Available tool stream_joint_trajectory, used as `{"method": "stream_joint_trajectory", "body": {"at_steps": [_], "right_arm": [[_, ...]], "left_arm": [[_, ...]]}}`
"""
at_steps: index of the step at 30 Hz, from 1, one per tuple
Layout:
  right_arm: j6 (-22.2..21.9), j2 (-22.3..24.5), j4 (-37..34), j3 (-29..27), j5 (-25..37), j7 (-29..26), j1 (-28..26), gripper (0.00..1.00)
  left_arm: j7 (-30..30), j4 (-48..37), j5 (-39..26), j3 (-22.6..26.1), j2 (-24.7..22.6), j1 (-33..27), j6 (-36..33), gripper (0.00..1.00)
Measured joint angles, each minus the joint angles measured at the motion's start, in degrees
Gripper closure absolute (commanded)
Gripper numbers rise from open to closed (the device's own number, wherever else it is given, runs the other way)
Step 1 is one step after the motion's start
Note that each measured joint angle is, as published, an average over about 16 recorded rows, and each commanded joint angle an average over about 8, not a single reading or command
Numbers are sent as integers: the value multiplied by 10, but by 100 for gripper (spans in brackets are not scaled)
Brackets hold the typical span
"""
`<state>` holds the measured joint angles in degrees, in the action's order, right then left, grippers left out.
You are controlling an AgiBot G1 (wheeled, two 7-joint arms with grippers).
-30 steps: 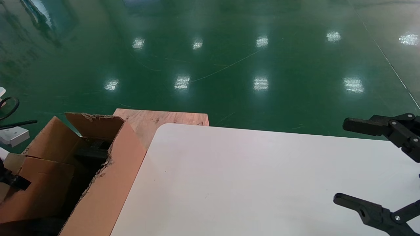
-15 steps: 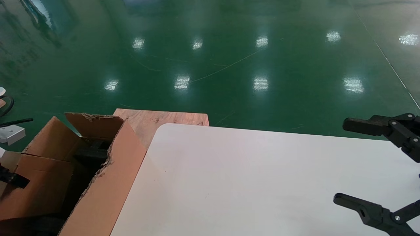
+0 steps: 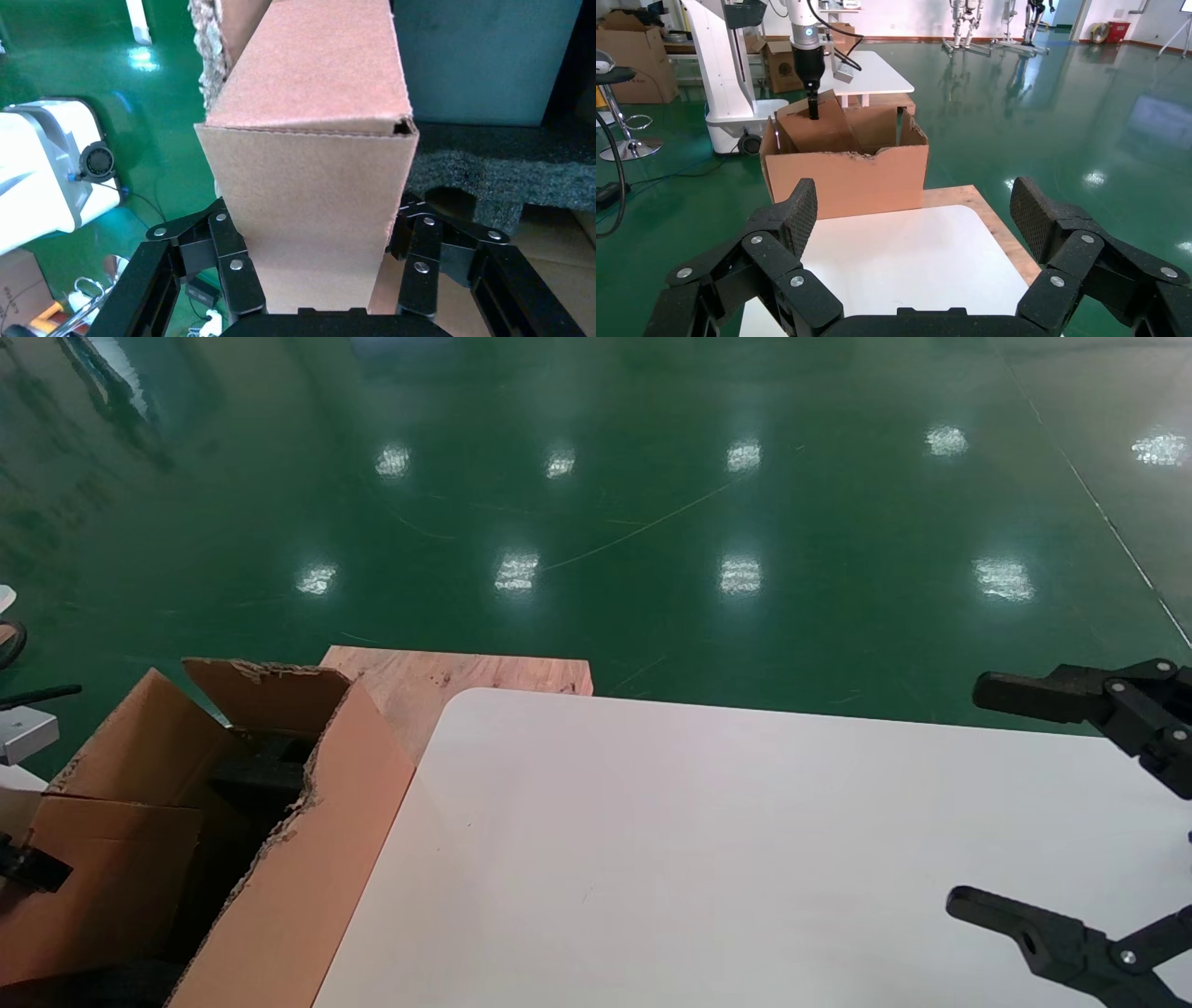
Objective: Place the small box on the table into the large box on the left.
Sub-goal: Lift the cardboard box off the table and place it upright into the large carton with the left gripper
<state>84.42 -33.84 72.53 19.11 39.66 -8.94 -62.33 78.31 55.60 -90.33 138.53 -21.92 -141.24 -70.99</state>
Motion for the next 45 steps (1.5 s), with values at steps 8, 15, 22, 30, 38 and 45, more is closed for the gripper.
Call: {"method": "stream_joint_trajectory", "body": {"at_steps": [8,15,22,30,38,45], "right_arm": [[0,0,0,0,0,0,0,0],[0,0,0,0,0,0,0,0],[0,0,0,0,0,0,0,0],[0,0,0,0,0,0,0,0],[0,0,0,0,0,0,0,0],[0,0,0,0,0,0,0,0]], "left_arm": [[6,-7,-5,6,1,3,-9,99],[10,-12,-4,8,-1,9,-12,58],[12,-17,-3,9,-2,14,-14,0],[13,-18,-4,10,-2,15,-16,0],[12,-17,-4,11,-2,14,-18,0],[12,-17,-4,11,-2,14,-19,0]]}}
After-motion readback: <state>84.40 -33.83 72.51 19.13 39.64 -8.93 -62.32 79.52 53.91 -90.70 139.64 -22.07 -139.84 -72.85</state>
